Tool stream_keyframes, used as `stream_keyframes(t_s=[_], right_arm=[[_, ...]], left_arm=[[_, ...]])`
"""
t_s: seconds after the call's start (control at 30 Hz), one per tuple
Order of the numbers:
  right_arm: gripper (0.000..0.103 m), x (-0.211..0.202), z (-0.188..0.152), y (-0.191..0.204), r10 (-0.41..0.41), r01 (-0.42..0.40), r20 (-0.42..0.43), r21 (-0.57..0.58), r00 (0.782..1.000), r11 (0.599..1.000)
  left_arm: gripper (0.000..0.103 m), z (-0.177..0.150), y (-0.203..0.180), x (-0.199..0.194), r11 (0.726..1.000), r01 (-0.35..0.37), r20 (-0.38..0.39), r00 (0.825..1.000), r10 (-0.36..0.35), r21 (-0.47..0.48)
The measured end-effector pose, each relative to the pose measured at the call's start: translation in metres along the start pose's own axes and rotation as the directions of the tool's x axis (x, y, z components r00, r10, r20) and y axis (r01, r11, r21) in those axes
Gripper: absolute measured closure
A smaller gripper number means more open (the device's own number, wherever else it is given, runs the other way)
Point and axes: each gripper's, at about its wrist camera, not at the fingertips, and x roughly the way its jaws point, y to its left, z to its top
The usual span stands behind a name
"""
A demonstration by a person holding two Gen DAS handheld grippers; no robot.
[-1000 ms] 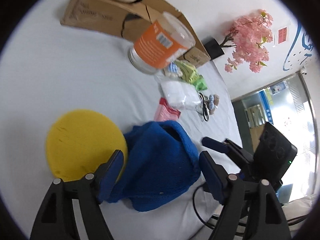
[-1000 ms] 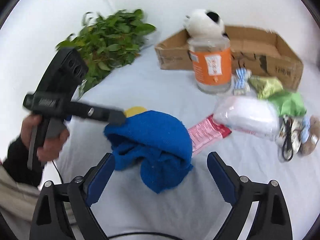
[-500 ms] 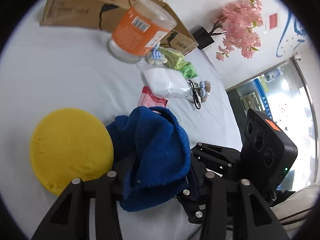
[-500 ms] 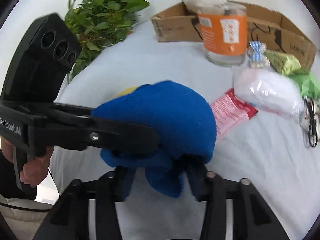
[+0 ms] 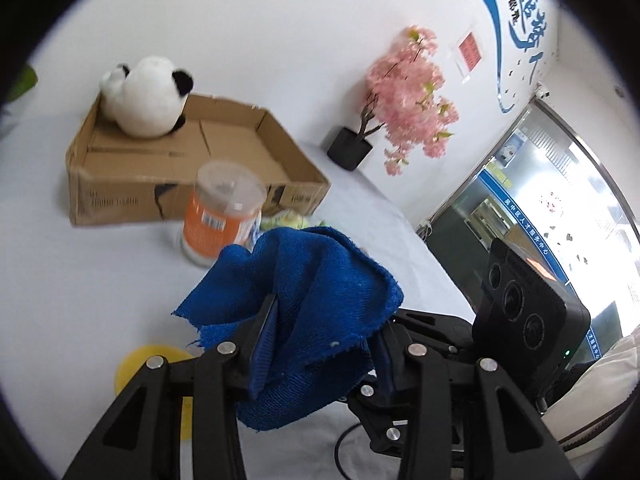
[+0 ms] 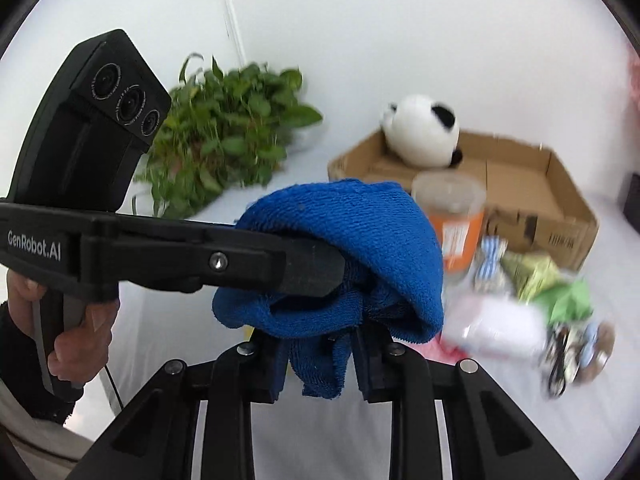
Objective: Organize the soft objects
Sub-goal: 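Carry the towel into the box beside the panda and release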
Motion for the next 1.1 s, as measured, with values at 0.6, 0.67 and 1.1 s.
stream_keyframes(t_s=[0.6,0.67,1.1], right_arm=[[0.078,0.088,0.167,-0.019,0.059,-0.058,0.207,-0.011,0.977,0.998],[0.078,0.108,0.187,-0.025,0.056,-0.055,0.225,-0.008,0.973,0.998],[0.077,0.258,0.253,-0.103,-0.03,0.025,0.033,0.132,0.999,0.991]], left_arm=[[0.062,0.138,0.076,-0.031,0.991,-0.088,0.255,0.965,0.06,0.098],[0.062,0.156,0.091,-0.026,0.991,-0.092,0.273,0.96,0.063,0.096],[0.062,0.203,0.212,0.05,0.992,0.005,0.228,0.973,0.024,-0.126]])
